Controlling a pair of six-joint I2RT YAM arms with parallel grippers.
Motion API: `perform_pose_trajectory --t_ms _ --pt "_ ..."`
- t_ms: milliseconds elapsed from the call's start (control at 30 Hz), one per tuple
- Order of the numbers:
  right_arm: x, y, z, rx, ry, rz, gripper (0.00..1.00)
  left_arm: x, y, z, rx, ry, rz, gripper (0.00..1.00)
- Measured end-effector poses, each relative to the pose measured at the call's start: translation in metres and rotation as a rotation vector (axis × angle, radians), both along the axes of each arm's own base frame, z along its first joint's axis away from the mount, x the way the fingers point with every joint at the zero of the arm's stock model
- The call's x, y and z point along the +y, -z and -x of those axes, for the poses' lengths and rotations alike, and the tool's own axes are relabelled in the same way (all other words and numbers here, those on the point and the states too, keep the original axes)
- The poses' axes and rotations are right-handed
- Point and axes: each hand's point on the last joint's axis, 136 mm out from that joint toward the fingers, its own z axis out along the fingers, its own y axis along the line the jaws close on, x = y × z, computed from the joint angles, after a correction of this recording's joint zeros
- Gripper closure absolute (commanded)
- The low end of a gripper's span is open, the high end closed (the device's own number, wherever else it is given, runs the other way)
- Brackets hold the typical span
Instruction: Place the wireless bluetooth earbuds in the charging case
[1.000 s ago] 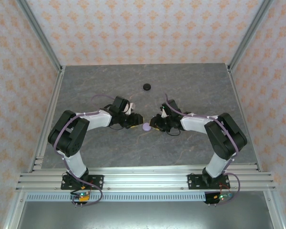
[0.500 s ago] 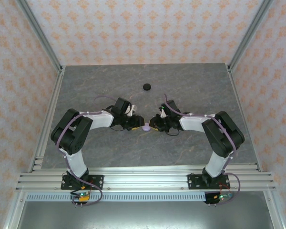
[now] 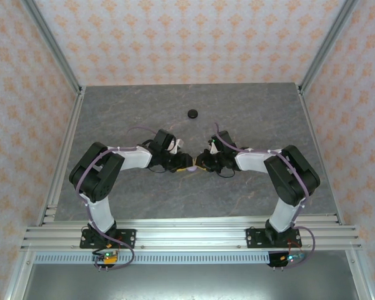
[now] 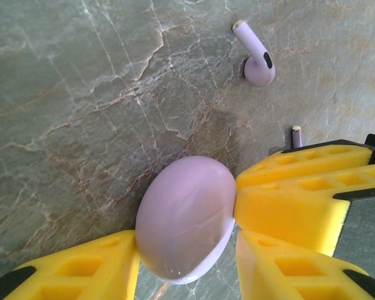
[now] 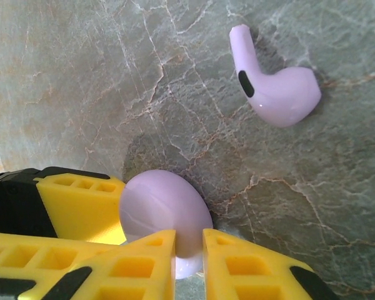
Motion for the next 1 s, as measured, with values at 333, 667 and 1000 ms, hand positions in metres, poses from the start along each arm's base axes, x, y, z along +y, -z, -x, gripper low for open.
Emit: perform_pose_trajectory --t_ms 333,667,1000 --pt "0.0 0.001 0.0 0.0 0.0 0.0 0.83 0.0 -0.001 -0.001 0.012 -0.019 0.007 0.57" --pt "0.0 0.0 -0.001 -0.001 0.0 -0.003 0.84 -0.002 -0.001 -0.005 0.002 -0.056 0.043 0.61" --pt "0.0 0.002 0.0 0.009 0.003 0.0 0.84 -0.009 -0.01 -0.01 -0.029 -0.052 0.094 0.68"
